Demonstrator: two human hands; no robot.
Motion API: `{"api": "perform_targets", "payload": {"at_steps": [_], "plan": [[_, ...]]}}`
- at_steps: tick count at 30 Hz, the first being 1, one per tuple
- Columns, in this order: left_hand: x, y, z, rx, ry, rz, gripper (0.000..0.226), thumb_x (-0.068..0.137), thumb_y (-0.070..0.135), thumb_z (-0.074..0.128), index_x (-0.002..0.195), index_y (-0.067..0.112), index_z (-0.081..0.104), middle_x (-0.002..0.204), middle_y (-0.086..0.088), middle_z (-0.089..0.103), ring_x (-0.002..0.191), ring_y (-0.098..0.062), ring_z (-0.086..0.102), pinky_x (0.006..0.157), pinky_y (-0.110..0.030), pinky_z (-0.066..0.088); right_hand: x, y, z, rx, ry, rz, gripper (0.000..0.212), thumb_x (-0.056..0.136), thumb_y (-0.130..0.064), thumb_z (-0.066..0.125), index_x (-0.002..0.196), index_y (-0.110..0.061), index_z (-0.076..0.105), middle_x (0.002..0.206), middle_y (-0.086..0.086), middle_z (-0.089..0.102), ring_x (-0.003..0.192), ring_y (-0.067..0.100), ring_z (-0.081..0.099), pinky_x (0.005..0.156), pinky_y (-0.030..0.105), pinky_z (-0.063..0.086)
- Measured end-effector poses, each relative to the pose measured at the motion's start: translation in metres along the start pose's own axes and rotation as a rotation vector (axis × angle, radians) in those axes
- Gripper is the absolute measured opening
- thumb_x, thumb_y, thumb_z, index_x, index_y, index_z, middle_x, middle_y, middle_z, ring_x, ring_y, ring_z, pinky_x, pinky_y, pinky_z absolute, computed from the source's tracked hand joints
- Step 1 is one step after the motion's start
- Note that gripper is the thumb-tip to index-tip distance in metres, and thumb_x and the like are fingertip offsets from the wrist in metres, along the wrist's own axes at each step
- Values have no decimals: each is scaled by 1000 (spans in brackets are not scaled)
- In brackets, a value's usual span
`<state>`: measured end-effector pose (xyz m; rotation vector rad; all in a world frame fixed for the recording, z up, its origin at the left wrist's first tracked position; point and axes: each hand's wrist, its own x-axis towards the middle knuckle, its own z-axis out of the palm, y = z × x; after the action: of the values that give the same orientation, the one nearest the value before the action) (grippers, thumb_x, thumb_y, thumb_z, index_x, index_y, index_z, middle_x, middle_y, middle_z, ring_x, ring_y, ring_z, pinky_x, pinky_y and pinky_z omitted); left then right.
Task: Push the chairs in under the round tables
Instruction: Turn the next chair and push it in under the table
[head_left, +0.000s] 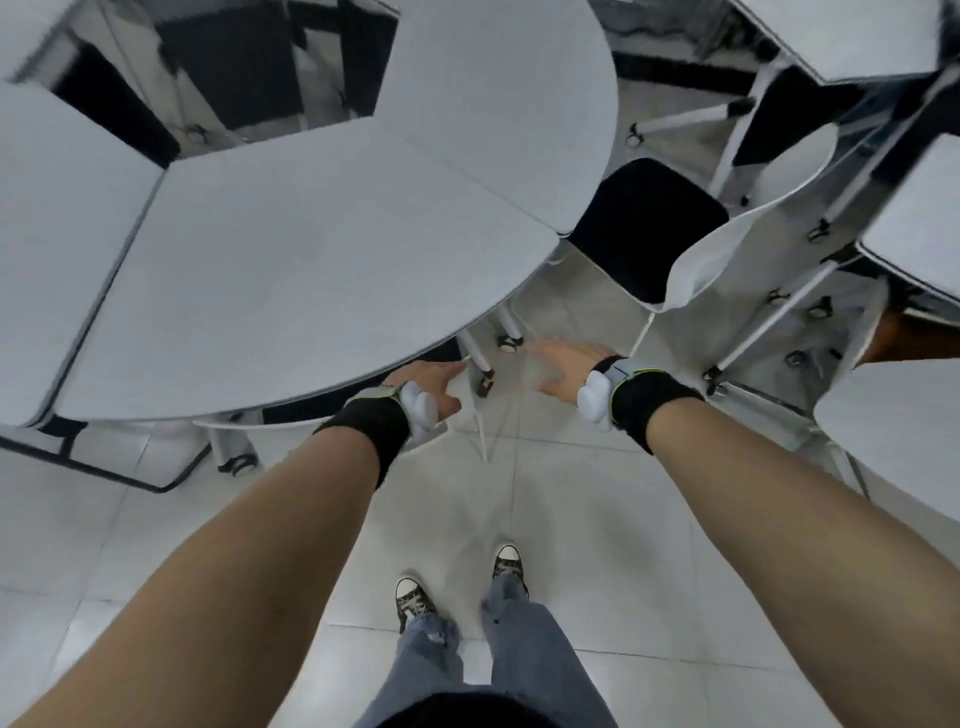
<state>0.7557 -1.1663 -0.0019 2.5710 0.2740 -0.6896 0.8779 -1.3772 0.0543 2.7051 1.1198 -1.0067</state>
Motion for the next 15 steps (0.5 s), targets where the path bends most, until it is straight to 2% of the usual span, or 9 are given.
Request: {"api": "perform_targets", "payload": {"at_steps": [4,7,10,14,15], "plan": [[41,80,-9,116,12,71,70,81,39,52,147,34,29,143,-2,51,127,-25,49,93,-26,38,-33,77,-16,51,86,108,60,95,-39,50,149,-24,29,155,1,31,137,26,37,111,42,32],[75,143,-15,158,3,100,72,78,39,53,146,35,30,144,-1,49,128,-25,49,97,-29,41,-49,140,-21,119,163,159,57,94,-39,52,147,-25,35,156,-3,31,136,23,38,113,36,28],[108,193,-15,194,15,97,71,78,38,53,146,36,32,144,0,49,128,-25,49,94,-28,41,-56,200,-18,142,226,186,56,94,-37,55,145,-22,39,154,2,33,139,25,33,115,34,23],[148,268,-14,174,21,77,69,79,39,53,144,40,32,138,3,55,124,-22,53,82,-21,38,-72,286,-29,240,154,249,63,91,-26,59,148,-24,32,148,2,43,132,24,44,109,41,36],[156,286,-15,155,13,78,69,78,39,54,144,41,33,138,4,55,124,-21,53,81,-19,36,-74,306,-34,219,154,275,62,91,-29,58,147,-24,33,147,3,45,131,25,45,107,42,38]]}}
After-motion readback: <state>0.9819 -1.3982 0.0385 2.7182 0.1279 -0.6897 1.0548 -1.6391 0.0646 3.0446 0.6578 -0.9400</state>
